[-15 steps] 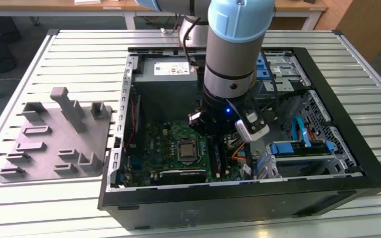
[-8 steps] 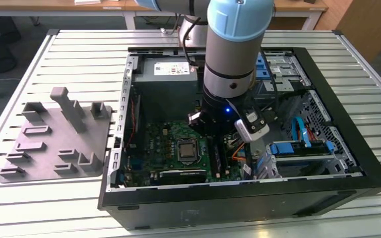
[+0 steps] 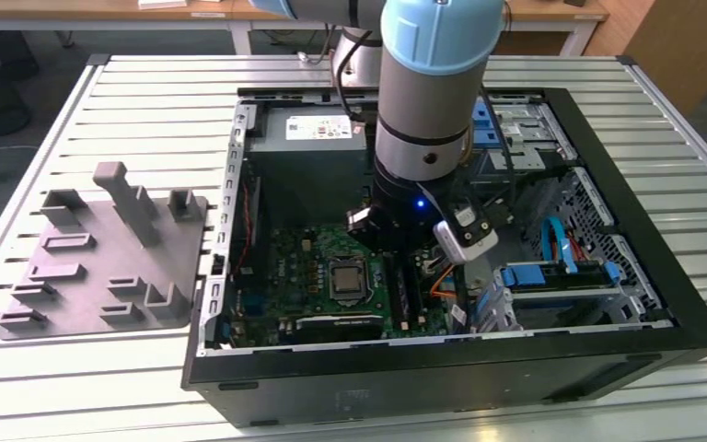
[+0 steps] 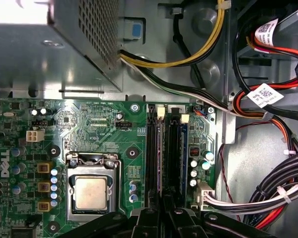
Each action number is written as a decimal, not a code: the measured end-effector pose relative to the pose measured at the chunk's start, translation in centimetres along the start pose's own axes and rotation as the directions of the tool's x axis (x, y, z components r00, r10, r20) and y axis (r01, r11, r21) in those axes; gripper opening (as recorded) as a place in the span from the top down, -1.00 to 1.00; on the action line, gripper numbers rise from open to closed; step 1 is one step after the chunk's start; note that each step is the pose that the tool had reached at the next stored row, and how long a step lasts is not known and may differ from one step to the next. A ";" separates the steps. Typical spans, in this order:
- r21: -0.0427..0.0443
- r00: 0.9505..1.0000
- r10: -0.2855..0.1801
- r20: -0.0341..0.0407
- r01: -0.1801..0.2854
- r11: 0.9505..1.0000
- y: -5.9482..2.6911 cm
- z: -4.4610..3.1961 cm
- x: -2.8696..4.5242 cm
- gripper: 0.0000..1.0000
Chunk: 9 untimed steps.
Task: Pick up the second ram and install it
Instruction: 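Insert the second ram into the second slot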
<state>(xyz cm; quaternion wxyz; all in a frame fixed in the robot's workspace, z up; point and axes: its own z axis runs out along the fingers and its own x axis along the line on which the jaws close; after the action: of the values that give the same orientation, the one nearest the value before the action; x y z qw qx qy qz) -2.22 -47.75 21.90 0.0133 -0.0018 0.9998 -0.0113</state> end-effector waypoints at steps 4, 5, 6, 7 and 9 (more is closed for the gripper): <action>0.001 1.000 0.000 0.000 0.000 1.000 0.00 0.11 -0.01 0.73; 0.001 1.000 0.000 0.000 0.000 1.000 0.01 0.15 -0.02 0.73; 0.002 1.000 0.000 0.000 0.000 1.000 0.00 0.19 -0.03 0.73; 0.002 1.000 0.000 0.000 0.000 1.000 0.00 0.22 -0.05 0.73; 0.004 1.000 0.000 0.000 0.000 1.000 0.02 0.28 -0.06 0.73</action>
<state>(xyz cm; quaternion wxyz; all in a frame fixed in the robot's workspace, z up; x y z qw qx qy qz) -2.15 -47.74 21.62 0.0132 -0.0017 0.9998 -0.0134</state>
